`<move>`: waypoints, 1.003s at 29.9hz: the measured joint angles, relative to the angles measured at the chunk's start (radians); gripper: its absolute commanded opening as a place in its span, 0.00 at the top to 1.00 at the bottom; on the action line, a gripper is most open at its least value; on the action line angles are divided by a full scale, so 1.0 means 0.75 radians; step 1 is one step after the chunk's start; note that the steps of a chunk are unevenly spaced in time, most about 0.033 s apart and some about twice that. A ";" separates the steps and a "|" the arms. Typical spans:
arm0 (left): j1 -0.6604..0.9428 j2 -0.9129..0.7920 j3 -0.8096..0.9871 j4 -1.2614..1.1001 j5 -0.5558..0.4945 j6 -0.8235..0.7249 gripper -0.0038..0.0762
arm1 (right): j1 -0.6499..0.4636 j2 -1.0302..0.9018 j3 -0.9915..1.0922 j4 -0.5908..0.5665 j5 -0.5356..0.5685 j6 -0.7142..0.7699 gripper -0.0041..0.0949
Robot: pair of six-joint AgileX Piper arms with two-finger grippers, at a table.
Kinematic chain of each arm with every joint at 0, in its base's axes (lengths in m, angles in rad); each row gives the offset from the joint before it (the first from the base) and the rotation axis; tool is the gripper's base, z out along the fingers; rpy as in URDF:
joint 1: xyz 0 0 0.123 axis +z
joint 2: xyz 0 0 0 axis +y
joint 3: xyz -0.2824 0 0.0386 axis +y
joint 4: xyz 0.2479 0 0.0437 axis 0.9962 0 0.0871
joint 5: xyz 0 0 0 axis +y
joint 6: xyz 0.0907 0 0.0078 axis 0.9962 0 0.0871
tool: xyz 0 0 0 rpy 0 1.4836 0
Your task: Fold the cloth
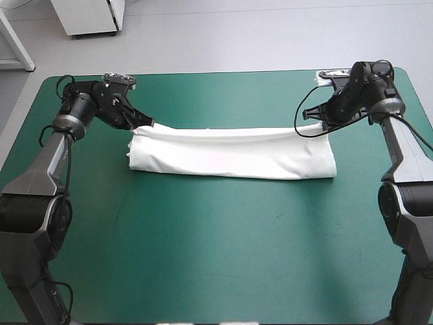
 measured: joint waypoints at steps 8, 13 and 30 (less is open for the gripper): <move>0.000 0.100 -0.021 -0.022 -0.031 0.000 0.96 | -0.086 0.080 -0.040 0.095 -0.046 -0.021 0.95; 0.000 0.103 -0.025 -0.031 -0.034 0.000 0.92 | -0.107 0.082 -0.043 0.173 -0.057 -0.084 0.76; 0.000 0.001 -0.174 0.018 0.191 0.026 0.51 | -0.158 0.024 -0.109 0.278 0.026 -0.132 0.41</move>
